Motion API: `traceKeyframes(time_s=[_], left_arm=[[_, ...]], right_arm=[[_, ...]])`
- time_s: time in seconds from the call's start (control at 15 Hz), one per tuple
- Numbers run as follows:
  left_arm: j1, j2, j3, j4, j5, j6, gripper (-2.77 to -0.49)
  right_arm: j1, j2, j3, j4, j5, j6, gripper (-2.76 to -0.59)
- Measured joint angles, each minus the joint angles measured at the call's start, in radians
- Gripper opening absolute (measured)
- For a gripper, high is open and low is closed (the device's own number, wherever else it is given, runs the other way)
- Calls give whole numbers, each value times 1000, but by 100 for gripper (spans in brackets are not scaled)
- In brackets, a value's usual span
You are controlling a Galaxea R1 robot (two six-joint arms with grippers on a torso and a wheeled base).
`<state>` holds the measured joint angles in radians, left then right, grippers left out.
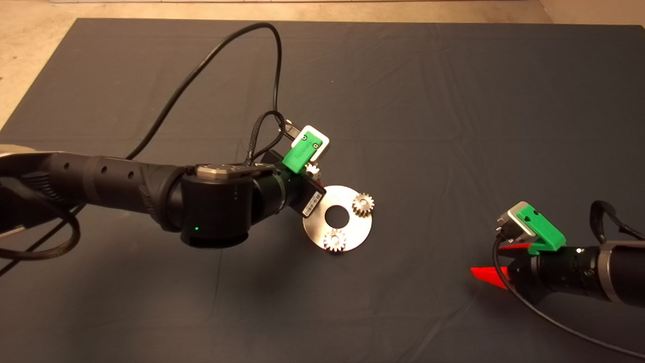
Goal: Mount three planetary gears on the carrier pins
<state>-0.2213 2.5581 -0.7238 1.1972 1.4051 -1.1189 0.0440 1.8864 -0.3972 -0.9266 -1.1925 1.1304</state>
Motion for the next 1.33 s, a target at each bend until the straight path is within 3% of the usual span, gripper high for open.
traceKeyframes(time_s=[0.2,0.6,0.87,1.33], left_arm=[[39,5,-1,3,0,0,-256],[41,5,-1,12,1,0,-256],[64,5,-1,30,1,0,-256],[80,5,-17,54,0,0,-256]], right_arm=[[0,-1,0,0,-1,0,-160],[0,-1,1,8,0,0,-160],[0,0,2,11,5,0,-160],[0,-3,6,16,9,0,-160]])
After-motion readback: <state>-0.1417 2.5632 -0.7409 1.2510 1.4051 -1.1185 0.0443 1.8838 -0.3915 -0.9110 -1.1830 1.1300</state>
